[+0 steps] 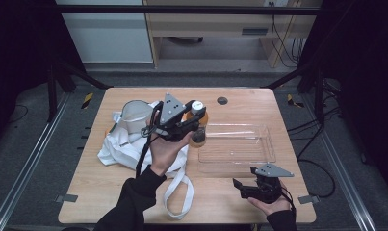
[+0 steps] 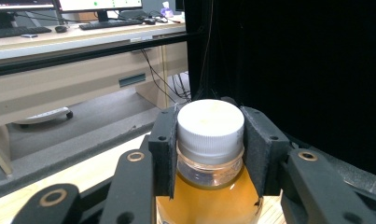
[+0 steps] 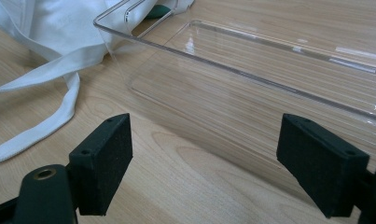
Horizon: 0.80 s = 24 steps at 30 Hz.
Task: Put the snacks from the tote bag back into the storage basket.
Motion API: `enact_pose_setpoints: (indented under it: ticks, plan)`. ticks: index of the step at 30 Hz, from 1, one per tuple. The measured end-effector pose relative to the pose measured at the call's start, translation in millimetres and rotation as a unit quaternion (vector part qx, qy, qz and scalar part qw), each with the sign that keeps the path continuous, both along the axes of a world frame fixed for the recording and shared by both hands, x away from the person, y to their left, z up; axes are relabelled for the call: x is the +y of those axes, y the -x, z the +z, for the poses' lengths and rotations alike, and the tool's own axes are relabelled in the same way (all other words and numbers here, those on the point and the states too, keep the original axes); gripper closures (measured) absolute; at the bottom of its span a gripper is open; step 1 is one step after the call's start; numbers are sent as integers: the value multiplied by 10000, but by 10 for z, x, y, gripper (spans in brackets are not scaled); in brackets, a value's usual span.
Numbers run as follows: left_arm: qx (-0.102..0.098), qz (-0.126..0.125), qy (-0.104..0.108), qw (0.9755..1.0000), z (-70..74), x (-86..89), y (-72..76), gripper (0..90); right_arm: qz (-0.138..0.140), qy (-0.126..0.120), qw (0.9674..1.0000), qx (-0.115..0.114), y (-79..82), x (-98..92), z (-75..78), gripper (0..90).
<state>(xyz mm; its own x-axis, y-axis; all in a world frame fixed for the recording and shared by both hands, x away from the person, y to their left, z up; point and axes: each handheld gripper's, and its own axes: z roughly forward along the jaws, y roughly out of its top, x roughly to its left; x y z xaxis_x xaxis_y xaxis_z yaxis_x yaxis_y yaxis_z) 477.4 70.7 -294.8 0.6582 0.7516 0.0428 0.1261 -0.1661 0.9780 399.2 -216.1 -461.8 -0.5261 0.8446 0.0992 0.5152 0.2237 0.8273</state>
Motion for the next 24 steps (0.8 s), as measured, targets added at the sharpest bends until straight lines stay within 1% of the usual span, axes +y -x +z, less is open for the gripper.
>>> enact_pose_setpoints:
  ticks: [8,14,19,24]
  plan:
    - [8,-49,18,10000,-60,-127,-26,589,9,-2,10000,1,-1,-2,-2,186]
    - [50,-87,-24,9999,-106,-199,-43,589,21,1,10000,-11,-3,-4,-3,186]
    - [29,-105,-69,9999,-149,-248,-66,589,30,-5,10000,-40,-9,-12,-6,187]
    - [110,-152,-78,9998,-234,-311,-89,589,42,9,10000,-43,-6,-12,-5,186]
